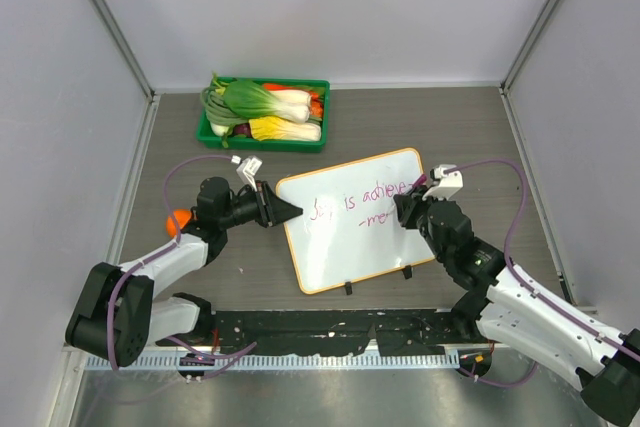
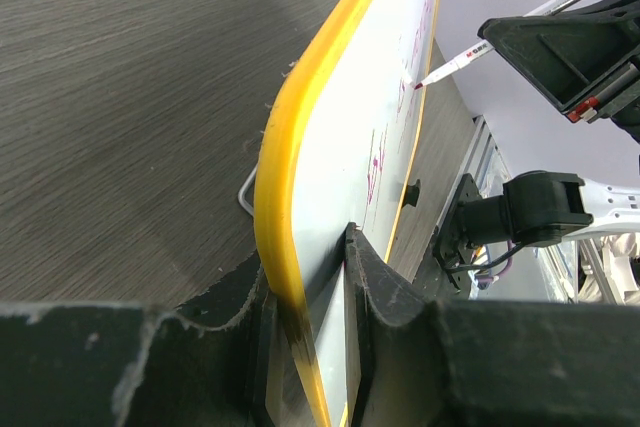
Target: Write a sentence on the whiteboard
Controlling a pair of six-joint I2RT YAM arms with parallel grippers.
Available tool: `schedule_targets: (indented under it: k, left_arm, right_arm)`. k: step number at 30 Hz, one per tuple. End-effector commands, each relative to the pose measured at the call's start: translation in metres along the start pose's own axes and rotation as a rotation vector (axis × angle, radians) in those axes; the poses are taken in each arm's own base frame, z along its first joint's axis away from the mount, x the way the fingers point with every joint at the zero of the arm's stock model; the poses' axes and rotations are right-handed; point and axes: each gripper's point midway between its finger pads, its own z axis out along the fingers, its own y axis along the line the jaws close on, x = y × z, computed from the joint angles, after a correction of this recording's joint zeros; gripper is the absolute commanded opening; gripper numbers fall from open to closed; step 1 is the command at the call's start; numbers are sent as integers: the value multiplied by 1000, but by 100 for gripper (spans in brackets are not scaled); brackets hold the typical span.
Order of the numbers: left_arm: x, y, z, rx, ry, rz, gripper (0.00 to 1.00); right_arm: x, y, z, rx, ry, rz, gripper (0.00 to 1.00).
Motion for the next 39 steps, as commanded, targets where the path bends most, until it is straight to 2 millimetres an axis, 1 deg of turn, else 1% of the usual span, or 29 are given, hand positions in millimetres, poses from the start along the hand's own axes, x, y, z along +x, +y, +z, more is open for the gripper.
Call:
schedule_targets:
  k: [1, 8, 11, 14, 21, 27, 33, 39]
  left_arm:
    - [16, 42, -3, -162, 20, 89, 0]
    - [16, 42, -3, -164, 19, 88, 0]
    - [16, 42, -3, -164, 19, 88, 0]
    - [16, 42, -3, -163, 21, 87, 0]
    - [16, 42, -3, -161, 21, 88, 0]
    - [16, 42, -3, -162, 19, 92, 0]
    - [16, 41, -4, -161, 18, 91, 0]
    - [16, 42, -4, -163, 18, 90, 0]
  right_arm:
    - [-1, -6, -3, 14, -13, 14, 1]
    - [14, -7, -7, -4, 26, 31, 1]
    - [16, -7, -6, -1, 28, 36, 1]
    - [11, -6, -3, 3, 13, 36, 1]
    - [-13, -3, 0, 25, -47, 33, 1]
    - [-26, -1, 2, 35, -80, 32, 1]
    - [-26, -4, 6, 58, -78, 23, 1]
    - [-27, -12, 3, 91, -86, 31, 1]
